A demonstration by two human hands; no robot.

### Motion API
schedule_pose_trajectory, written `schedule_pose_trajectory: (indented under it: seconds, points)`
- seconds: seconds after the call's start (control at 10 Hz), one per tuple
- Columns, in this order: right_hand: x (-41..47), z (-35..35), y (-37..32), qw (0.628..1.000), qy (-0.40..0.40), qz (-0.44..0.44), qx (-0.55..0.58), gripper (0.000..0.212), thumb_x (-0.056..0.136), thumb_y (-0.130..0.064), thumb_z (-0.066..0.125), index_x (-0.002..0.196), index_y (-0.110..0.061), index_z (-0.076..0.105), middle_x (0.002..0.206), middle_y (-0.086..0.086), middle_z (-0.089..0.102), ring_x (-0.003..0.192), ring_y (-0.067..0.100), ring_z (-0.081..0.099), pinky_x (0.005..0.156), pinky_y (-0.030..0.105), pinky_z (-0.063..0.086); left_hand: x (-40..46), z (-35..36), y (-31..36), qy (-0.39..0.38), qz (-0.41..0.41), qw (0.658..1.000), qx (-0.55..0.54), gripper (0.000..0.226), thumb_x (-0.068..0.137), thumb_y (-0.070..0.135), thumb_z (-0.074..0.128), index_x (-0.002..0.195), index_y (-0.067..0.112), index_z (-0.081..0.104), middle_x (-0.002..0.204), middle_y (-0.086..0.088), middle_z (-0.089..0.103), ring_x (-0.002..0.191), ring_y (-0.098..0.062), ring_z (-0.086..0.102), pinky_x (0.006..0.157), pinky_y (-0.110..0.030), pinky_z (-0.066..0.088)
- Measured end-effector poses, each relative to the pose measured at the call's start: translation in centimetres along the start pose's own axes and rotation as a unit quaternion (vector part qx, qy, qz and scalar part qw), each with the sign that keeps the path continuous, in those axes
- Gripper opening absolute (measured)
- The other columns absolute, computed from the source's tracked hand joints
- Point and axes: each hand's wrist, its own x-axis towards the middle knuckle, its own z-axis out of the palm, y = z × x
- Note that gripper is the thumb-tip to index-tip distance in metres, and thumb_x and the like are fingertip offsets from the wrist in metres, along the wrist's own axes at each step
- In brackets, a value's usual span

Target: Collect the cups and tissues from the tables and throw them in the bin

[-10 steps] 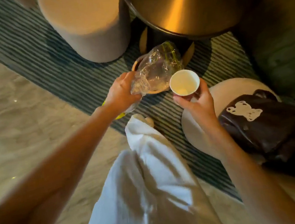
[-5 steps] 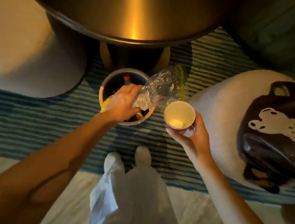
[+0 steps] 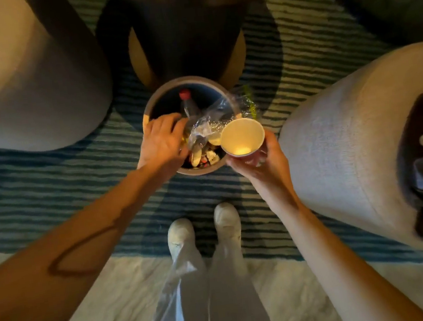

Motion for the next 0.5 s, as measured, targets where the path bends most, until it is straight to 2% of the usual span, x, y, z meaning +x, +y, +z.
schedule_pose_trajectory:
  seconds: [0.1,0.2,0.3,0.4,0.5]
  points:
    - [0.9,2.8,-0.7,1.000,0.000,0.008,-0.015,0.077,0.058,-0.052,0.082,0.124,-0.033,0.048,0.123,-0.008,0.059,0.114,0.013,0.056,0.092,0.044,0.053,-2.6,-1.9,-1.5,-0.002,-0.038,0.999,0.024,0.054,0.079,0.022,0.066,0.129,0.008,0.052,0.133,-0.014,0.052,0.121,-0.036,0.048,0.101,-0.048,0.036]
    - [2.6,6.0,0.1,0.996,-0.016,0.009,-0.087,0.090,0.055,-0.065,0.077,0.129,-0.024,0.046,0.124,-0.001,0.057,0.114,0.018,0.055,0.088,0.044,0.054,-3.9,-2.6,-3.1,-0.038,-0.049,0.997,0.056,0.051,0.081,0.027,0.062,0.127,0.006,0.052,0.129,-0.017,0.054,0.118,-0.038,0.050,0.097,-0.049,0.038]
    - [4.0,8.4,0.9,0.984,-0.037,0.037,-0.172,0.096,0.055,-0.058,0.080,0.136,-0.025,0.041,0.136,0.003,0.049,0.126,0.024,0.047,0.100,0.048,0.047,-4.5,-2.8,-3.7,-0.047,-0.066,0.995,0.066,0.049,0.088,0.031,0.054,0.130,0.007,0.049,0.132,-0.015,0.051,0.123,-0.035,0.046,0.102,-0.047,0.034]
    - [4.7,8.5,0.7,0.965,-0.026,0.047,-0.258,0.099,0.066,-0.042,0.083,0.145,-0.017,0.030,0.150,0.007,0.036,0.138,0.026,0.032,0.111,0.044,0.035,-4.4,-3.4,-3.5,-0.032,-0.066,0.995,0.067,0.050,0.090,0.034,0.053,0.133,0.010,0.045,0.135,-0.014,0.048,0.126,-0.032,0.042,0.105,-0.046,0.031]
    - [3.3,6.7,-1.5,0.954,-0.002,-0.025,-0.298,0.077,0.080,-0.037,0.073,0.142,-0.012,0.037,0.145,0.010,0.041,0.135,0.026,0.036,0.109,0.039,0.037,-4.4,-5.3,-2.1,-0.039,-0.060,0.994,0.088,0.052,0.090,0.035,0.053,0.135,0.011,0.043,0.135,-0.014,0.047,0.125,-0.032,0.041,0.104,-0.045,0.032]
